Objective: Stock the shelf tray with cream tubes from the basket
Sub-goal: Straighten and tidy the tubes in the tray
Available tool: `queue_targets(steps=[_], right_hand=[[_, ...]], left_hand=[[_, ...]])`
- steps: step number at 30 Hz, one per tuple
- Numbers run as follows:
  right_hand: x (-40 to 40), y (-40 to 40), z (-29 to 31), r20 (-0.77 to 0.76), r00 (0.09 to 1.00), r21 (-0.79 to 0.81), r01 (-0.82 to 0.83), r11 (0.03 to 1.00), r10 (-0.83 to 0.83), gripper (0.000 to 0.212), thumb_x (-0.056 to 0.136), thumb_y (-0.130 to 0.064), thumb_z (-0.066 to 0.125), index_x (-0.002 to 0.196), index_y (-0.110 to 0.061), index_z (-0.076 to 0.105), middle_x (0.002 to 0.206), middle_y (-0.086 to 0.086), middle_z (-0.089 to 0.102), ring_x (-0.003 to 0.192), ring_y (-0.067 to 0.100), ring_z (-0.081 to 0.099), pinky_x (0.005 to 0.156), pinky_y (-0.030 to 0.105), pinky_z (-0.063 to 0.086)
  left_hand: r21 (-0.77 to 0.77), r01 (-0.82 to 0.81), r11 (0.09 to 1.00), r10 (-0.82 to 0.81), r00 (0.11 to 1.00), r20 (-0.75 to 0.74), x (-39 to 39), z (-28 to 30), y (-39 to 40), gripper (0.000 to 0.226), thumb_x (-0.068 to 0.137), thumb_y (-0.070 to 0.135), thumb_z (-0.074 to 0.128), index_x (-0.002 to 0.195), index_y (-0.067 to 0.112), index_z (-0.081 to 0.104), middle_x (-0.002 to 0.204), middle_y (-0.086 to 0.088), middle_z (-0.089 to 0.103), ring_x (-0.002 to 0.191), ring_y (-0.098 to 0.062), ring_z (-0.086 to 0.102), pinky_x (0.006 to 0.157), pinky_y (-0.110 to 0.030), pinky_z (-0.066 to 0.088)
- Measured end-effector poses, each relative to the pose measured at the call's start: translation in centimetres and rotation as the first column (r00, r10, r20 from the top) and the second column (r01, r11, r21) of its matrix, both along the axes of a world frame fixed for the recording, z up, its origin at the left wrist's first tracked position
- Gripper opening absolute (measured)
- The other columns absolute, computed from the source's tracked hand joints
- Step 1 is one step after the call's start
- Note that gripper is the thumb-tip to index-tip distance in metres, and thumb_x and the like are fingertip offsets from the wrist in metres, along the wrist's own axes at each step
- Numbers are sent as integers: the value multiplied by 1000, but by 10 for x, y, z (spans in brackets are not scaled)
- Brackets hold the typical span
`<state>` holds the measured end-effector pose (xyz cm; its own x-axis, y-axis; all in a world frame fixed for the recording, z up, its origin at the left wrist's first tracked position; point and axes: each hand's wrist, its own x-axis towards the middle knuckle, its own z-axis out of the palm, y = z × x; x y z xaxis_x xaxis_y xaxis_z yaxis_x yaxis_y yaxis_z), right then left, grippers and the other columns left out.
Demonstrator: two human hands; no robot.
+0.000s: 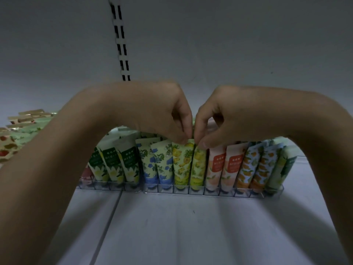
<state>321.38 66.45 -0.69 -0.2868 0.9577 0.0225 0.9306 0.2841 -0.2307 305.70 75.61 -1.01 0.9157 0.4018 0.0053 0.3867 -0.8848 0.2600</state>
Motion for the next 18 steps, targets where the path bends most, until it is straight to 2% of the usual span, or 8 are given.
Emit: queue_targets(steps=[5,11,14,18], right_hand=[[1,5,-2,-8,1000,17,20,1000,-19,8,77,-34,75,69,-35,73,48,-24,56,44,-6,52,37,5,32],[2,6,-4,-27,999,5,31,1000,-31,6,76,-35,77,71,-34,73,55,-19,63,41,-4,51,36,6,31],[2,4,-2,-30,999,5,26,1000,-26,7,76,-35,77,71,-34,73,51,-21,60,42,-5,52,37,5,31],[10,0,5,-66,998,99,27,995,-21,7,82,-34,72,75,-34,72,53,-31,58,41,-5,52,38,5,33]], left_hand=[[-19,-15,1000,15,1000,4,-1,0,3,14,66,44,73,79,39,75,66,24,68,63,4,62,65,-19,47],[-62,-10,998,9,1000,-7,-1,0,5,16,65,45,74,81,43,74,70,22,70,63,5,63,66,-20,43],[-76,-13,997,13,1000,-7,-1,1,4,16,67,44,74,82,39,75,71,21,71,64,3,64,69,-24,49],[-36,-30,999,33,996,85,-6,7,4,14,73,46,67,81,38,75,68,26,68,57,9,60,57,-7,42]])
